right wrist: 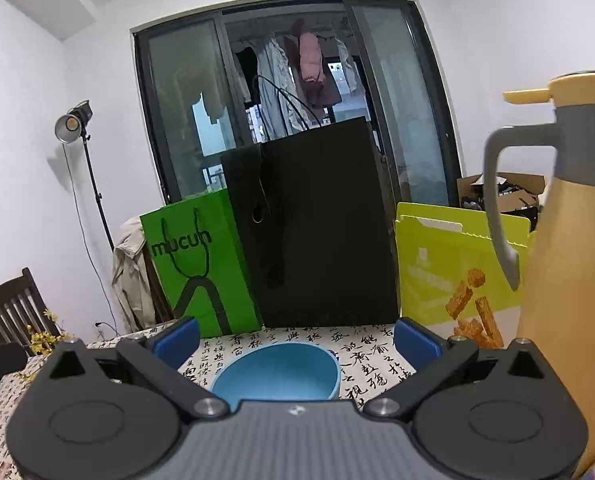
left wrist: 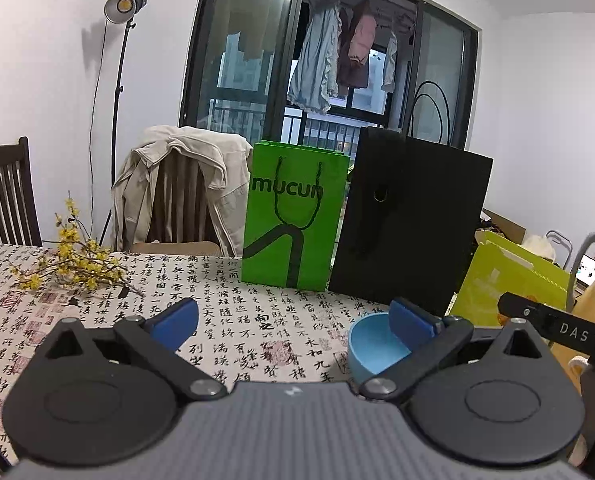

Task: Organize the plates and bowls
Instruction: 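Move both open tools down onto the rim of the last blue bowl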

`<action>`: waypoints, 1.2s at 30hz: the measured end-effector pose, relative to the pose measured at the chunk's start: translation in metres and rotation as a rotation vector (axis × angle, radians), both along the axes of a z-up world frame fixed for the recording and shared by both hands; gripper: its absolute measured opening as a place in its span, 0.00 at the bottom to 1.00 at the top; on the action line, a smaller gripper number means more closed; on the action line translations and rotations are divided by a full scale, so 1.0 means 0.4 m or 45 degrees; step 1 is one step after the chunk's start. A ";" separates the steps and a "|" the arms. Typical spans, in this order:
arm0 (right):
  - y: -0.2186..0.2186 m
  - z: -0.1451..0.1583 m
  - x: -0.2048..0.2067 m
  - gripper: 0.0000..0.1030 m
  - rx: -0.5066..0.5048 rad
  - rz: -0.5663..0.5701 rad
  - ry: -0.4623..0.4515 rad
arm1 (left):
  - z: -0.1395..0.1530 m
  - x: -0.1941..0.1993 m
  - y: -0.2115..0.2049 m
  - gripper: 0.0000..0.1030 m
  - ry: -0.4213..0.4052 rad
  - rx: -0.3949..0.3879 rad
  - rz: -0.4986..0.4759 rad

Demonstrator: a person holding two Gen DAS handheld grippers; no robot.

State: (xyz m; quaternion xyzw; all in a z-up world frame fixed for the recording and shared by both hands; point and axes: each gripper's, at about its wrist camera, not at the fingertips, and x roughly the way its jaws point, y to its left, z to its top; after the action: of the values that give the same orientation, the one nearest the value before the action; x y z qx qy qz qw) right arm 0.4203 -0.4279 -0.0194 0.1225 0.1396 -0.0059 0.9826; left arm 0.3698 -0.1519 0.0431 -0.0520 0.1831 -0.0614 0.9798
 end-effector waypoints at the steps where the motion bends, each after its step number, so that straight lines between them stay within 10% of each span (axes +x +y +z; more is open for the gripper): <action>1: 0.004 0.001 0.010 1.00 -0.018 -0.001 0.007 | 0.002 0.009 -0.005 1.00 0.002 0.003 0.000; 16: 0.008 -0.099 0.159 1.00 -0.059 -0.020 0.158 | 0.020 0.178 -0.126 1.00 0.040 0.135 0.029; 36: -0.059 -0.216 0.239 1.00 0.049 -0.076 0.297 | -0.127 0.368 -0.209 1.00 0.244 0.162 0.124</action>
State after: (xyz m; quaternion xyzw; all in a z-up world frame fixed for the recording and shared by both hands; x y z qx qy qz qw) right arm 0.5158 -0.4516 -0.1060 0.1440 0.2494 -0.0468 0.9565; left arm 0.5170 -0.2356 -0.0076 -0.0041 0.2767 0.0031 0.9610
